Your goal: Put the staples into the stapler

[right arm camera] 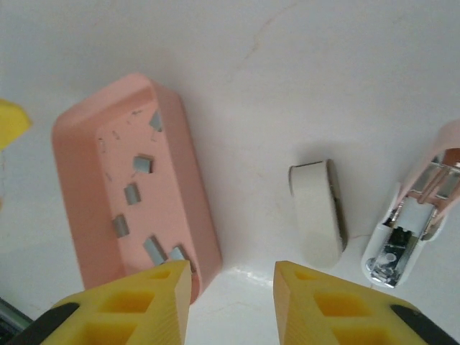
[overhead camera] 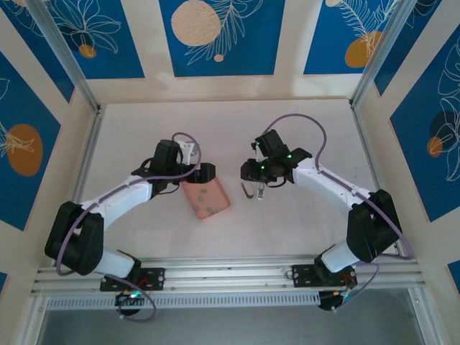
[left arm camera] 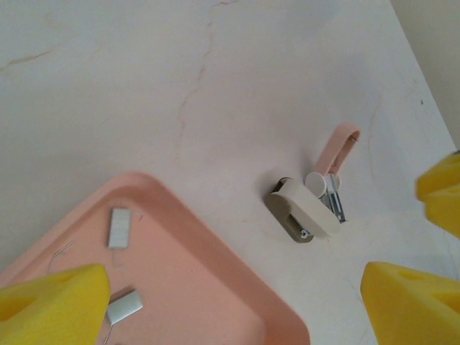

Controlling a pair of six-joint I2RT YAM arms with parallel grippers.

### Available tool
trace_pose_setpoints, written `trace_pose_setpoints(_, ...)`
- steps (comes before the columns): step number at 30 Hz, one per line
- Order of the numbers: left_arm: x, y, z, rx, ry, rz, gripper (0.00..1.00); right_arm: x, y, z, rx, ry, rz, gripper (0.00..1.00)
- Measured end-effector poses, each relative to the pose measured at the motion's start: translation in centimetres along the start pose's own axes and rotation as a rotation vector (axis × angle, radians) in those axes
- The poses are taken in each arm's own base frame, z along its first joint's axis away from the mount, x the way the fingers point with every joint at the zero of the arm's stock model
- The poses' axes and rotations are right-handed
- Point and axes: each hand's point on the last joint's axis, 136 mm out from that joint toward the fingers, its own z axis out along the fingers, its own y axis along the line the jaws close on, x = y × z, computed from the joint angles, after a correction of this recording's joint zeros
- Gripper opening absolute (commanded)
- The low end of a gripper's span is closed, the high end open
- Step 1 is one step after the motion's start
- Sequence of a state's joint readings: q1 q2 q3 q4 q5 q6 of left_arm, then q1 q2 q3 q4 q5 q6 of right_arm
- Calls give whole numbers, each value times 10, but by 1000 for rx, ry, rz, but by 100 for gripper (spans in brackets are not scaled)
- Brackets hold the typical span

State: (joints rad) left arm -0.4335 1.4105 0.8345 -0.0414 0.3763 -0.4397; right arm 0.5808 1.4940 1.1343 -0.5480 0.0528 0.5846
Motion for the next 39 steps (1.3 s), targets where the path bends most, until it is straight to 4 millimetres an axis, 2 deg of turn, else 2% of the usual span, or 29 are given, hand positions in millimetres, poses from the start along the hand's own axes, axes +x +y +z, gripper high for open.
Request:
trace_pose_setpoints(6,9,20,-18,-33,-15,-98,82,0,39,-4,-25,16,-84,38)
trace_pose_setpoints(10,23,45,-31,-86,-13,-186,81,0,67,14,-31,56,-141,38)
trace_pose_setpoints(15,47,69,-40,-137,6,-284,78,7,88,47,-17,131,-186,38)
trace_pose_setpoints(19,61,79,-39,-150,31,-333,73,11,99,72,-3,180,-241,39)
trace_pose_setpoints(24,65,81,-34,-134,36,-366,66,13,105,95,-13,217,-336,42)
trace_pose_setpoints(28,72,87,-26,-129,46,-405,63,12,109,104,-39,226,-445,43)
trace_pose_setpoints(32,80,93,-19,-131,65,-446,54,11,117,108,-105,216,-577,43)
trace_pose_setpoints(39,80,96,-15,-126,51,-462,49,13,121,119,-191,220,-760,43)
